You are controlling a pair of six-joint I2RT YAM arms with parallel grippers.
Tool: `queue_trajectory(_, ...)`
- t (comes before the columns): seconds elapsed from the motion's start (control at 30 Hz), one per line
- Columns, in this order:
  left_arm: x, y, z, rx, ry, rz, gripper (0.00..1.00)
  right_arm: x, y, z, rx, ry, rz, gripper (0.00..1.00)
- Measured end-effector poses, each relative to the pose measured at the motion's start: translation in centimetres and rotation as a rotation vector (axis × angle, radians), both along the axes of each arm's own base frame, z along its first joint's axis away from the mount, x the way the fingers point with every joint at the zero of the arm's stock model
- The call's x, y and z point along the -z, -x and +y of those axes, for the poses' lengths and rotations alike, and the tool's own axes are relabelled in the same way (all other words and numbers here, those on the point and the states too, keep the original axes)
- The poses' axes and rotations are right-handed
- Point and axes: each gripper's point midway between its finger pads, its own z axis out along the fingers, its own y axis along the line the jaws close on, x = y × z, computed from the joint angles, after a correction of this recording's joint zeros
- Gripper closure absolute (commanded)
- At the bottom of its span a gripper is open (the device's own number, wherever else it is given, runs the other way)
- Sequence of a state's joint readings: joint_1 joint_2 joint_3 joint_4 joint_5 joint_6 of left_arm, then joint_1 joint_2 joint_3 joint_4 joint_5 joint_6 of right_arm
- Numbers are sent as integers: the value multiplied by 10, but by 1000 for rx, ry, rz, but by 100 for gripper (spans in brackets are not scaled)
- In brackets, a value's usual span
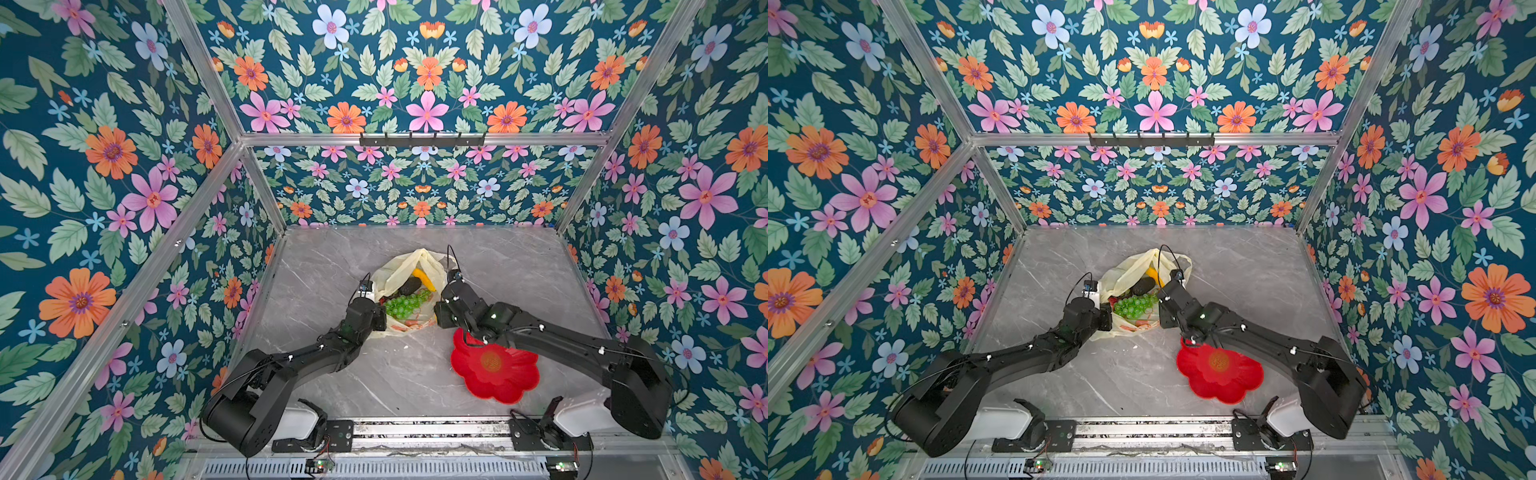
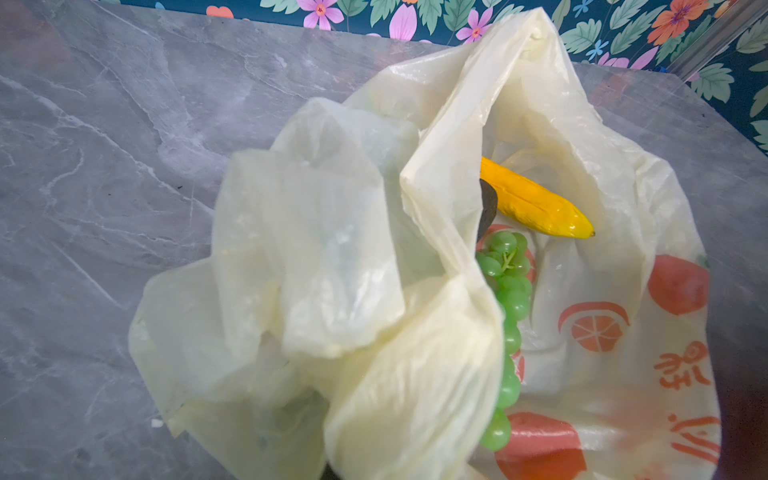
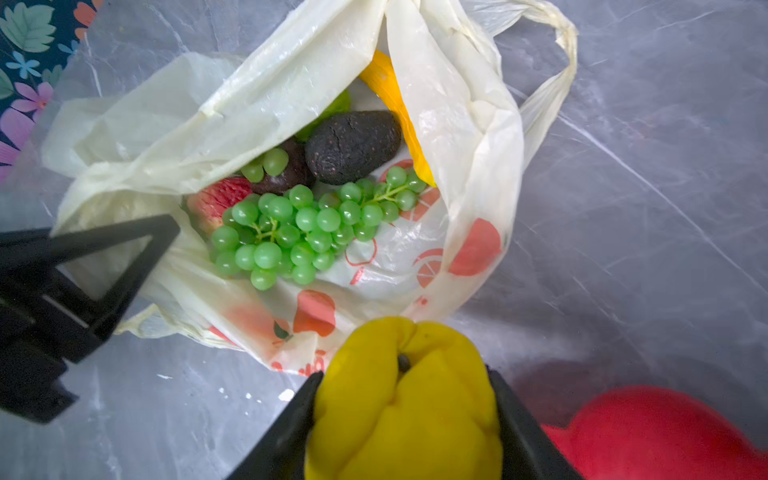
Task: Take the fake fruits out of the plastic bag
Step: 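Carry the yellow lemon with the right gripper over the red plate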
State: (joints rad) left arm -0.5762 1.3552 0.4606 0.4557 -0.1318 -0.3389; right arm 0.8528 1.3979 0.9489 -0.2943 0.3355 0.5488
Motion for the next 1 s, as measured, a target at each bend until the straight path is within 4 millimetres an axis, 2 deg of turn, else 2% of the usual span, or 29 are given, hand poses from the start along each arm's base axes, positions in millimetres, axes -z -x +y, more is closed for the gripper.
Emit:
queue_trajectory(0.2,0,0,0,0,0,1,98,10,27,-42,79,42,-46,46)
queue_trajectory(0.33,1,0,0,0,-2,3,98,36,42,-69,113,89,-27,46)
queue_trajectory(0.47,1,0,0,0,-2,2,98,60,50,-89,141,149,-25,47)
queue_trajectory(0.73,2,-1,2,-8,-12,2,98,93,40,-116,243,184,-52,47)
queue_trajectory(1.0,5,-2,4,-18,-26,3,97,92,20,-114,287,153,-136,48)
